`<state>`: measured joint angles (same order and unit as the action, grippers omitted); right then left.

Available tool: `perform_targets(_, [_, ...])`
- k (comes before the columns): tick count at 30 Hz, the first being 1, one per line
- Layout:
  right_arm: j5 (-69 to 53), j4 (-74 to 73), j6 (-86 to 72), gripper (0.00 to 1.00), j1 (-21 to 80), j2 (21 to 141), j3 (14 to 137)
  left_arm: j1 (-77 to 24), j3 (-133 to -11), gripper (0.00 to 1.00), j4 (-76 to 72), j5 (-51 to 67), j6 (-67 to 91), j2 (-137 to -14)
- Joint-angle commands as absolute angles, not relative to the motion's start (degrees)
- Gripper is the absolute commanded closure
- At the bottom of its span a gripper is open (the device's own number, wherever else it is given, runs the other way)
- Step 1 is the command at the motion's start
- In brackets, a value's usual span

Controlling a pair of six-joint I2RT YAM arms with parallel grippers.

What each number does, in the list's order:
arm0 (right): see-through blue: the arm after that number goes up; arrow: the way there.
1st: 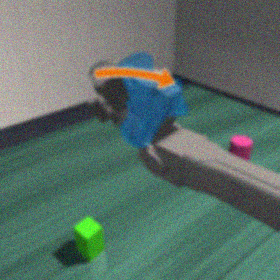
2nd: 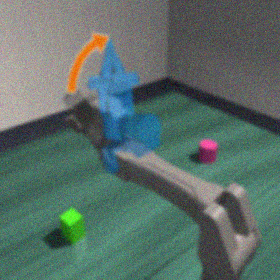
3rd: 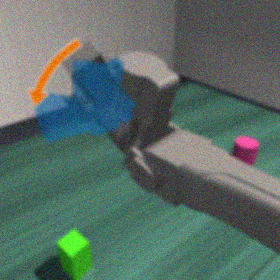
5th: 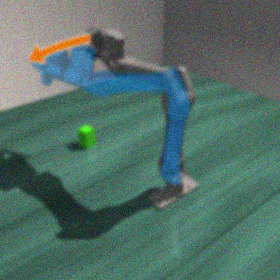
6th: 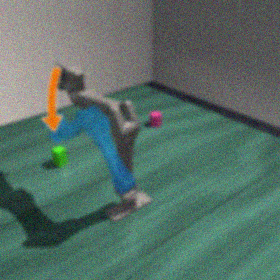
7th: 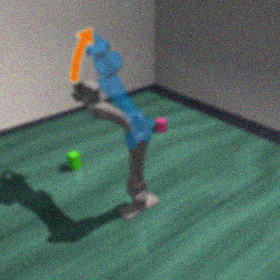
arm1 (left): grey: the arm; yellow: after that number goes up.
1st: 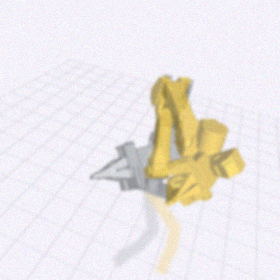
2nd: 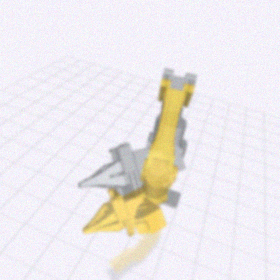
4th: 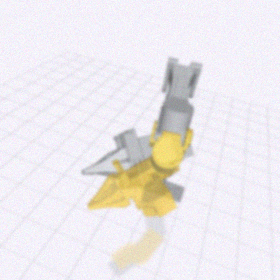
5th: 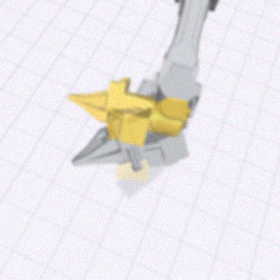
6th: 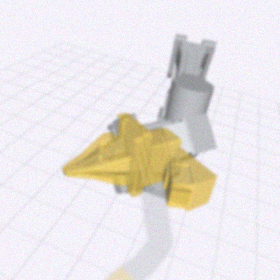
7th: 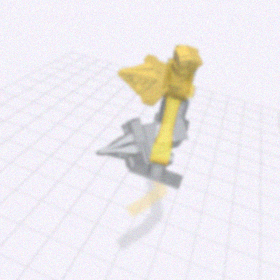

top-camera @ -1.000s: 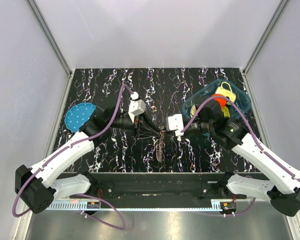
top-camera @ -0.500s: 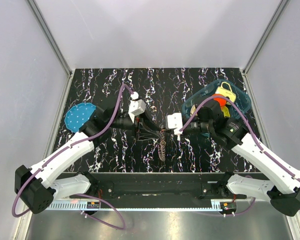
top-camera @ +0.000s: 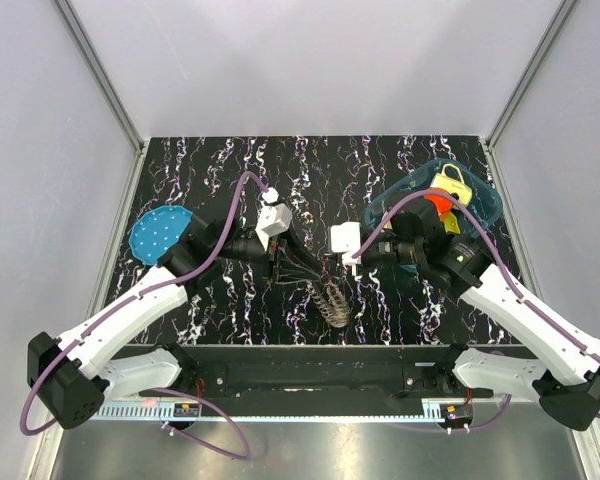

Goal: Remove the keys from the keyring

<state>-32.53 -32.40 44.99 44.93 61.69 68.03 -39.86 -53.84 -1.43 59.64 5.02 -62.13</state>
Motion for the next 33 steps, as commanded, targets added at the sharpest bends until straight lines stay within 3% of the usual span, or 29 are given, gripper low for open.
perform_targets(1, [-30.8, -28.4, 44.6, 1.0, 44.8, 61.8, 69.5, -40.9, -54.4, 0.71, -5.3, 62.8, 5.4, -60.1])
perform_targets(11, [-32.7, -27.4, 43.2, 1.0, 44.7, 61.3, 69.4, -41.0, -54.5, 0.66, -2.9, 54.2, 2.6, -59.9])
perform_targets(22, [-31.2, -27.8, 39.9, 1.0, 44.8, 61.4, 70.9, -41.0, -48.8, 0.58, -5.0, 38.6, 0.4, -50.5])
perform_targets(33, [-32.0, -27.2, 37.0, 1.0, 44.7, 61.9, 72.1, -41.6, -52.2, 0.54, -1.8, 40.3, 0.4, -54.8])
